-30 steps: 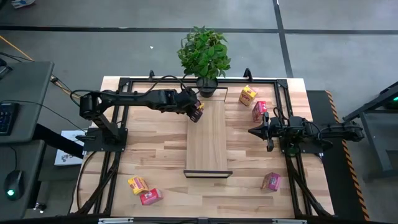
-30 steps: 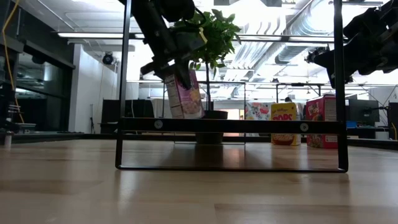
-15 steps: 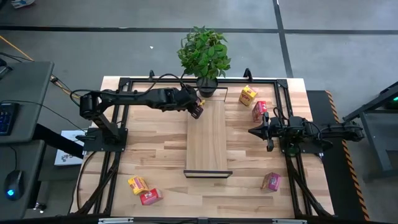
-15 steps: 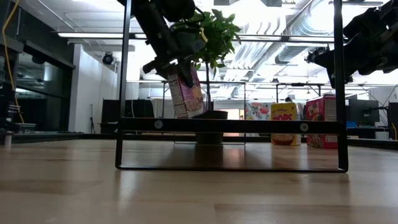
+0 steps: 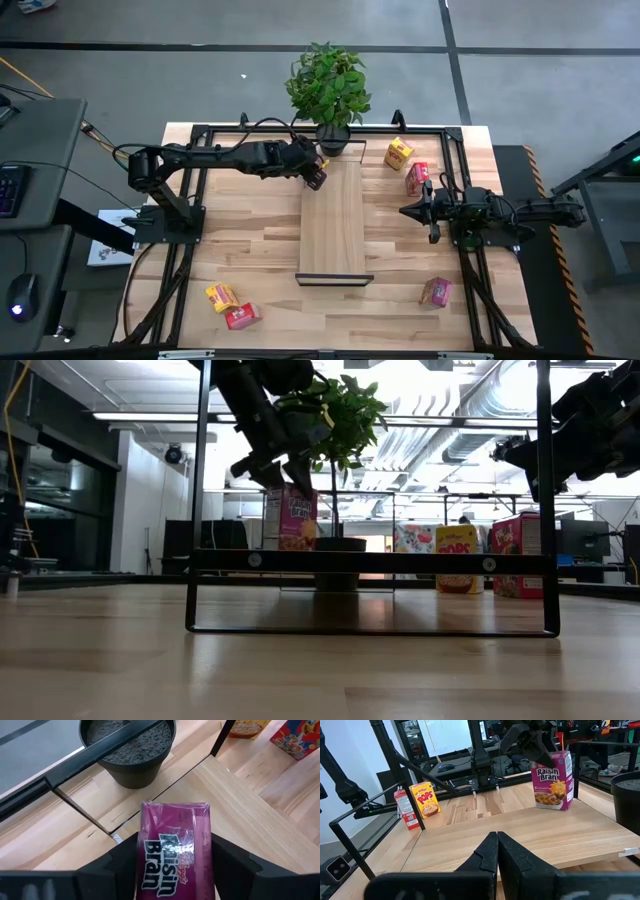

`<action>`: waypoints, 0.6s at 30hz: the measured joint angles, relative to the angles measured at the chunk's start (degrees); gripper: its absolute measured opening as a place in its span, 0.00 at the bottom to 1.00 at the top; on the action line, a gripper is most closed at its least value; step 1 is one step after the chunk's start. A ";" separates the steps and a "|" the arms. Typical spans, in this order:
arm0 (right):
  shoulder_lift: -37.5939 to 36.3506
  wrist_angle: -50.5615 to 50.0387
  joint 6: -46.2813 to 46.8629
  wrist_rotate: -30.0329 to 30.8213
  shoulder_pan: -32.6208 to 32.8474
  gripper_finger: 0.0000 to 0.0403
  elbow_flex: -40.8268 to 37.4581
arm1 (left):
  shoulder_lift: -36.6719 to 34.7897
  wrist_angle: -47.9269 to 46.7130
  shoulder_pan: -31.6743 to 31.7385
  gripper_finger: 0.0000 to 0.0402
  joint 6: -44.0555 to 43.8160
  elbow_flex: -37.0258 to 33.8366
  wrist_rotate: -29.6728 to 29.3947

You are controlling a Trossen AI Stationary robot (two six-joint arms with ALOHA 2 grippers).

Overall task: Stack cereal on shelf
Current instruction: Put the left purple cereal box on the shelf

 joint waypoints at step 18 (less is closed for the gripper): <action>0.00 0.00 -0.01 0.00 0.01 0.00 0.00 | 0.00 3.37 0.11 0.53 0.39 0.04 1.51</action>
